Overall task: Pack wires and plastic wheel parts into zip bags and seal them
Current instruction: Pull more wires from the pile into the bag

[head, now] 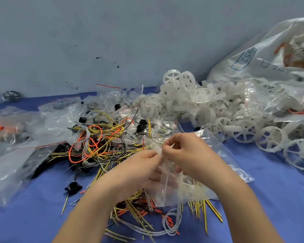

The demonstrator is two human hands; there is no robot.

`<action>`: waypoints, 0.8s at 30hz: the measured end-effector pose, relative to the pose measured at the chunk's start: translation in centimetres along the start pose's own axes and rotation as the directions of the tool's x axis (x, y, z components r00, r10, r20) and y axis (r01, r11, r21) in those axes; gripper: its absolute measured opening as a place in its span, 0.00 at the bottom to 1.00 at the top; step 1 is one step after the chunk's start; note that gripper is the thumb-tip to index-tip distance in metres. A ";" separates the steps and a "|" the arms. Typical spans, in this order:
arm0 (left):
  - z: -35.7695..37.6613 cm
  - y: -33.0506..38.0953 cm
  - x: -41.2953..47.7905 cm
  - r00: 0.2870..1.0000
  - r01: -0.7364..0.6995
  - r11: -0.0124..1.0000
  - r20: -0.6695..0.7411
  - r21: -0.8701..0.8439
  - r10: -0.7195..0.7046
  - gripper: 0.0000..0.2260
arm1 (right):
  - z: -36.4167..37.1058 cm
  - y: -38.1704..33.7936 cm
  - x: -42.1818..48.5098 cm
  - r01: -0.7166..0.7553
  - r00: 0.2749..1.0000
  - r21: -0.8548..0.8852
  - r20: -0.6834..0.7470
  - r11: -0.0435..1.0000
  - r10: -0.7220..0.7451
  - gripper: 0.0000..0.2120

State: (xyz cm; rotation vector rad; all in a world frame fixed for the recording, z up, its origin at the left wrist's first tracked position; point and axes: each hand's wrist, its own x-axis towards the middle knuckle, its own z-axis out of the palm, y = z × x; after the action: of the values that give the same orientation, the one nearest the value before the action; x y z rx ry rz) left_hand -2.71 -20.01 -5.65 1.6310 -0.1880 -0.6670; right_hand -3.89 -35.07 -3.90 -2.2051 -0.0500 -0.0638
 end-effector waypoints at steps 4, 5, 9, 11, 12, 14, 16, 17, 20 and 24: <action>-4.7 0.6 -3.3 0.944 -0.082 0.994 -0.315 0.067 0.099 0.12 | 0.7 -0.5 0.0 0.045 0.999 -0.085 0.013 0.995 -0.044 0.05; -6.3 0.2 -3.7 0.893 -0.125 0.986 -0.421 0.107 0.159 0.11 | 1.0 -0.6 0.0 0.065 0.998 -0.090 0.030 0.994 -0.062 0.05; -11.4 -2.2 -5.0 0.529 -0.165 0.927 -0.763 0.337 0.372 0.11 | 2.5 -1.0 0.2 0.135 0.991 -0.162 0.015 0.978 -0.134 0.07; -12.8 -3.2 -5.3 0.411 -0.126 0.903 -0.807 0.411 0.424 0.12 | 3.2 -1.2 0.4 0.168 0.985 -0.191 0.003 0.967 -0.170 0.07; -13.1 -3.4 -5.4 0.392 -0.123 0.893 -0.806 0.432 0.444 0.11 | 3.5 -1.3 0.5 0.181 0.983 -0.181 0.006 0.967 -0.183 0.07; -12.8 -3.7 -5.2 0.407 -0.114 0.861 -0.767 0.495 0.495 0.10 | 4.0 -1.5 0.7 0.198 0.980 -0.179 0.011 0.964 -0.200 0.08; -11.7 -3.7 -4.8 0.450 -0.053 0.787 -0.689 0.615 0.568 0.07 | 4.4 -1.7 0.9 0.208 0.978 -0.204 0.010 0.957 -0.210 0.08; -11.0 -3.6 -4.5 0.474 -0.022 0.733 -0.638 0.680 0.607 0.06 | 4.6 -1.7 1.0 0.210 0.977 -0.207 0.010 0.956 -0.213 0.08; -9.1 -3.7 -3.2 0.577 0.034 0.585 -0.494 0.810 0.650 0.08 | 5.1 -1.9 1.2 0.210 0.977 -0.203 0.011 0.956 -0.213 0.08; -8.0 -4.4 -1.5 0.661 0.254 0.372 -0.441 0.893 0.607 0.15 | 5.7 -2.2 1.5 0.209 0.977 -0.211 0.005 0.955 -0.212 0.08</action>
State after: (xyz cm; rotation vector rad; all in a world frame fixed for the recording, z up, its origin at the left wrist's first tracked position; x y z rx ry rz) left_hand -0.95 -11.63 -9.14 2.8061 -0.1650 0.5481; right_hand -2.35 -29.16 -5.39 -2.4037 -0.2808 -0.2164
